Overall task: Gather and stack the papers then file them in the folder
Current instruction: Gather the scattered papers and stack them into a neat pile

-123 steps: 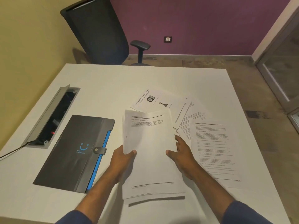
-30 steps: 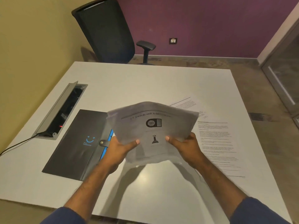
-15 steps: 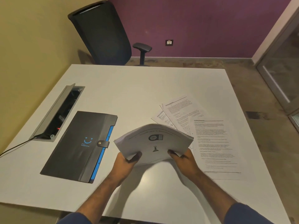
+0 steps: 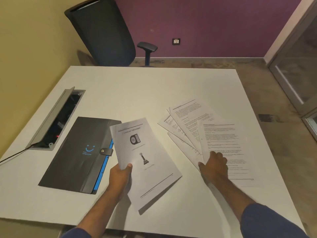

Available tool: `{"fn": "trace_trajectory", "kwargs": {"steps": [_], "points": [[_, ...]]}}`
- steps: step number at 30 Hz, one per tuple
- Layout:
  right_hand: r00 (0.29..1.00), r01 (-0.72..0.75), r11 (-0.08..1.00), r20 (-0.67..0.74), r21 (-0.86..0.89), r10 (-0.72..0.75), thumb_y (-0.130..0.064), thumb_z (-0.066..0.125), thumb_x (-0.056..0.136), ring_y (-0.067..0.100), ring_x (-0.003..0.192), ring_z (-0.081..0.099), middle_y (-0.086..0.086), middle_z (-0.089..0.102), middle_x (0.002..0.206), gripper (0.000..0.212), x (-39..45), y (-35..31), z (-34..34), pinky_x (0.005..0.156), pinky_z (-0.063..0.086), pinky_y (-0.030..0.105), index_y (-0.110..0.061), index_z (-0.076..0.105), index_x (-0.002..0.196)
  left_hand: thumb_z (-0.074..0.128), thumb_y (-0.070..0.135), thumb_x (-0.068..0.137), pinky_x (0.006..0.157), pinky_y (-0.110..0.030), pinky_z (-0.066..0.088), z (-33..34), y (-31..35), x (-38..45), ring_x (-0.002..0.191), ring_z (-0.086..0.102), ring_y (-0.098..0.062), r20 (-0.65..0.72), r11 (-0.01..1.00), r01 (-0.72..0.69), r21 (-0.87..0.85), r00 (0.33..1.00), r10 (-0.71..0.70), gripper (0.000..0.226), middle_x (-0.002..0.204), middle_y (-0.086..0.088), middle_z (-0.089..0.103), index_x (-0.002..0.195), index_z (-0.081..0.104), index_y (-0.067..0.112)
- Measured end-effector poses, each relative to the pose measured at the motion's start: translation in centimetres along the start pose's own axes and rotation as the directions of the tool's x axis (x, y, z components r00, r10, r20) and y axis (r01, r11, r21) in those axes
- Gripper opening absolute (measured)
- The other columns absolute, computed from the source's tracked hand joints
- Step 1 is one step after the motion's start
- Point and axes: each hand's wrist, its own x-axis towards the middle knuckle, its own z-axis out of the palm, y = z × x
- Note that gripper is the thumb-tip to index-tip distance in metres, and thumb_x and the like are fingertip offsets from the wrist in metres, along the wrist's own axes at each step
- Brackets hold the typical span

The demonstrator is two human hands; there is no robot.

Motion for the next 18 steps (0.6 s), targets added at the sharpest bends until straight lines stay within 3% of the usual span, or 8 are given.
{"fn": "trace_trajectory", "kwargs": {"steps": [2, 6, 8, 12, 16, 18], "points": [[1.0, 0.017, 0.993, 0.02, -0.121, -0.015, -0.039, 0.058, 0.09, 0.029, 0.113, 0.049, 0.011, 0.054, 0.122, 0.042, 0.0, 0.5, 0.3, 0.09, 0.048, 0.039, -0.008, 0.054, 0.119, 0.062, 0.025, 0.096, 0.094, -0.051, 0.052, 0.2, -0.3, 0.0, 0.102, 0.061, -0.035, -0.017, 0.999, 0.043, 0.001, 0.999, -0.043, 0.04, 0.117, -0.016, 0.065, 0.132, 0.055, 0.007], [0.998, 0.056, 0.983, 0.033, -0.177, -0.051, -0.018, 0.051, 0.089, 0.027, 0.105, 0.051, 0.008, 0.057, 0.111, 0.02, 0.1, 0.3, 0.1, 0.082, 0.048, 0.035, -0.008, 0.06, 0.105, 0.062, 0.025, 0.096, 0.1, -0.056, 0.05, 0.7, -0.5, -0.1, 0.107, 0.061, -0.037, -0.018, 0.997, 0.079, 0.02, 0.997, -0.079, 0.041, 0.119, -0.017, 0.064, 0.132, 0.054, 0.007], [0.999, 0.034, 0.99, 0.033, -0.137, -0.03, -0.012, 0.052, 0.086, 0.027, 0.101, 0.054, 0.007, 0.06, 0.104, 0.016, 0.2, 0.1, -0.3, 0.078, 0.049, 0.034, -0.008, 0.064, 0.096, 0.062, 0.025, 0.097, 0.101, -0.057, 0.05, 0.8, -0.6, 0.0, 0.109, 0.06, -0.037, -0.014, 0.995, 0.097, 0.014, 0.995, -0.096, 0.042, 0.12, -0.017, 0.064, 0.133, 0.054, 0.007], [0.997, 0.009, 0.987, -0.075, 0.158, 0.003, -0.006, 0.055, 0.077, 0.03, 0.074, 0.061, 0.009, 0.062, 0.081, 0.005, 1.0, -0.3, -1.2, 0.064, 0.052, 0.035, -0.004, 0.059, 0.074, 0.061, 0.024, 0.097, 0.099, -0.055, 0.051, 1.0, -0.3, 0.2, 0.108, 0.061, -0.038, 0.001, 0.994, 0.111, 0.024, 0.994, -0.111, 0.041, 0.119, -0.018, 0.065, 0.133, 0.054, 0.006], [0.981, 0.128, 0.975, -0.167, 0.18, -0.098, -0.003, 0.056, 0.08, 0.032, 0.076, 0.057, 0.01, 0.056, 0.083, 0.006, 3.1, -1.8, -2.0, 0.06, 0.043, 0.035, -0.003, 0.054, 0.074, 0.062, 0.024, 0.097, 0.1, -0.053, 0.051, 1.1, 0.0, 0.4, 0.106, 0.06, -0.036, 0.016, 0.992, 0.121, 0.035, 0.992, -0.122, 0.041, 0.12, -0.016, 0.064, 0.134, 0.053, 0.008], [0.97, 0.207, 0.973, -0.152, 0.101, -0.19, -0.003, 0.056, 0.082, 0.03, 0.081, 0.056, 0.008, 0.056, 0.086, 0.005, 4.2, -3.0, -2.3, 0.061, 0.041, 0.034, -0.004, 0.054, 0.078, 0.062, 0.023, 0.097, 0.101, -0.053, 0.05, 1.2, 0.0, 0.4, 0.108, 0.061, -0.036, 0.02, 0.991, 0.129, 0.034, 0.991, -0.13, 0.041, 0.121, -0.016, 0.064, 0.134, 0.053, 0.007]]}}
